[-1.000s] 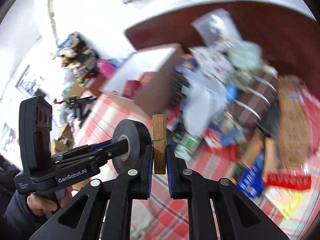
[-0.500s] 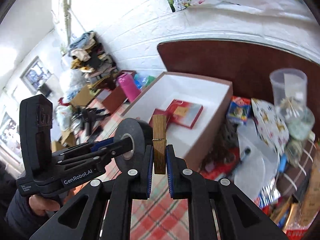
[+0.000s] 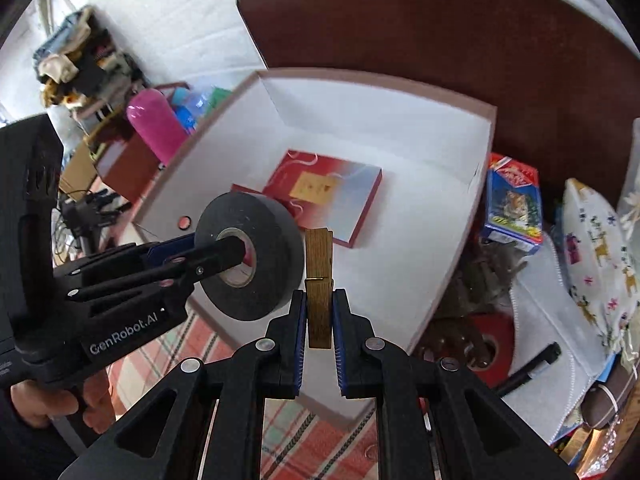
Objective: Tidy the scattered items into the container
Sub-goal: 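Lower the tape roll and clothespin into the cardboard box and open both tools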
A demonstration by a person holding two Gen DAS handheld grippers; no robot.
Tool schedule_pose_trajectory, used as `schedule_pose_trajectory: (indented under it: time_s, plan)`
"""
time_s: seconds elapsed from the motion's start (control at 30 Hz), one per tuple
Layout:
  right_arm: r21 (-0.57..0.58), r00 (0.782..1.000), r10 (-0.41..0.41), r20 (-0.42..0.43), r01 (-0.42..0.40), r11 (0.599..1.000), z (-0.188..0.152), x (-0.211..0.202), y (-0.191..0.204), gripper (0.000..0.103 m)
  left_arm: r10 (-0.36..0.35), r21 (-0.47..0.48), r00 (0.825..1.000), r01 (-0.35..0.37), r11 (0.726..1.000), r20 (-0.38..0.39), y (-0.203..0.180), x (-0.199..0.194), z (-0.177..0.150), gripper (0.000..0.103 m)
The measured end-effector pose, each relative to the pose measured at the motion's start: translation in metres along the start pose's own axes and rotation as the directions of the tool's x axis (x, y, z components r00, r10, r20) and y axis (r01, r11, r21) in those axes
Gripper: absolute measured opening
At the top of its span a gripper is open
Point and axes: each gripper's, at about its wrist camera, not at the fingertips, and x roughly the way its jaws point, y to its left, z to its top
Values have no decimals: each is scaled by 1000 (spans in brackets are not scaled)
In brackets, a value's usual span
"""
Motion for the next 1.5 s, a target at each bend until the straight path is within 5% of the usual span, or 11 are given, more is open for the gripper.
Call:
schedule_pose_trajectory:
  time_s: [0.53, 0.7, 1.07, 1.13, 1.27, 1.37, 1.4, 1.5]
  plan:
    - [-85, 987, -128, -94, 120, 989, 18, 46, -1, 13, 11, 15, 997, -10, 1000, -80, 15, 50, 9, 27]
    - [-154, 986, -125, -107, 108, 982, 19, 55, 17, 13, 29, 28, 996, -26, 999, -89, 19, 53, 6, 27]
    - [-113, 985, -102, -140, 87, 990, 15, 66, 10, 13, 55, 43, 994, -51, 998, -94, 20, 55, 1, 28]
    - [-114, 985, -107, -138, 92, 989, 14, 66, 11, 13, 46, 38, 995, -43, 998, -93, 20, 55, 1, 33]
    - [-94, 989, -91, -120, 80, 992, 14, 61, 7, 14, 71, 10, 994, -71, 997, -78, 27, 50, 3, 67]
    - [-93, 991, -67, -114, 57, 994, 14, 55, 5, 19, 14, -17, 998, -15, 1000, -63, 32, 43, 3, 87]
    - [-100, 991, -65, -113, 53, 994, 14, 55, 7, 25, -16, -21, 998, 15, 1000, -55, 31, 40, 4, 100]
    - [-121, 995, -47, -86, 36, 992, 13, 49, 15, 51, -58, -17, 998, 57, 998, -36, 25, 32, 4, 103]
